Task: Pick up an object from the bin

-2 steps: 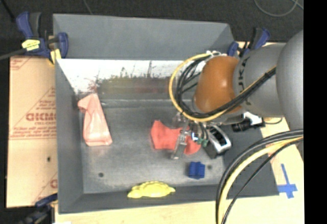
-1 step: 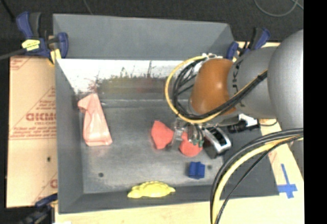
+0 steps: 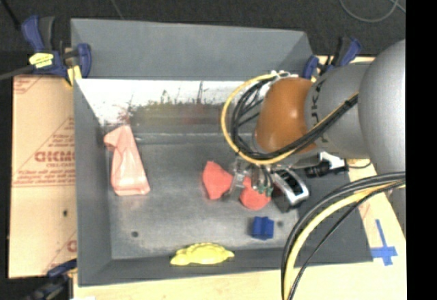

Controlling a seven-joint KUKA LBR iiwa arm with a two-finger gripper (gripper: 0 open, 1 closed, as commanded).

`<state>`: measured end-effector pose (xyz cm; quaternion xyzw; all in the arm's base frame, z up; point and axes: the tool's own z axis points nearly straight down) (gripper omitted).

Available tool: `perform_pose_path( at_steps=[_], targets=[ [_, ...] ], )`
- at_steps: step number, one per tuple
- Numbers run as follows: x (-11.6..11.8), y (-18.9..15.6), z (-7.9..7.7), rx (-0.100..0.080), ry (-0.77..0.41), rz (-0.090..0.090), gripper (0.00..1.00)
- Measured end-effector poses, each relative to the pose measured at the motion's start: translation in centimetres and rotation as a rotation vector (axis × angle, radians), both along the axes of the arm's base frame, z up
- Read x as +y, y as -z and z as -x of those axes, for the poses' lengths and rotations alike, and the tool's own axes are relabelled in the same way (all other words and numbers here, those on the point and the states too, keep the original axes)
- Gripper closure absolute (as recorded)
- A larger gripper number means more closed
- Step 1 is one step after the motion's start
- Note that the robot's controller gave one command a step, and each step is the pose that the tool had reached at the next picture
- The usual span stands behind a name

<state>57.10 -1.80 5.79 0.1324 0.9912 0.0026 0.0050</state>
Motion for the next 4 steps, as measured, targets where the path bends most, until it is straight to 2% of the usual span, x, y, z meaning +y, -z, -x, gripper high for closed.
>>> perform_pose_path(
  at_steps=[2, 4],
  targets=[
    [0.0, -1.4, 0.1, 0.003, 0.000, 0.000, 1.00],
    [-0.1, -4.3, 0.2, 0.006, 0.000, 0.000, 1.00]
  ],
)
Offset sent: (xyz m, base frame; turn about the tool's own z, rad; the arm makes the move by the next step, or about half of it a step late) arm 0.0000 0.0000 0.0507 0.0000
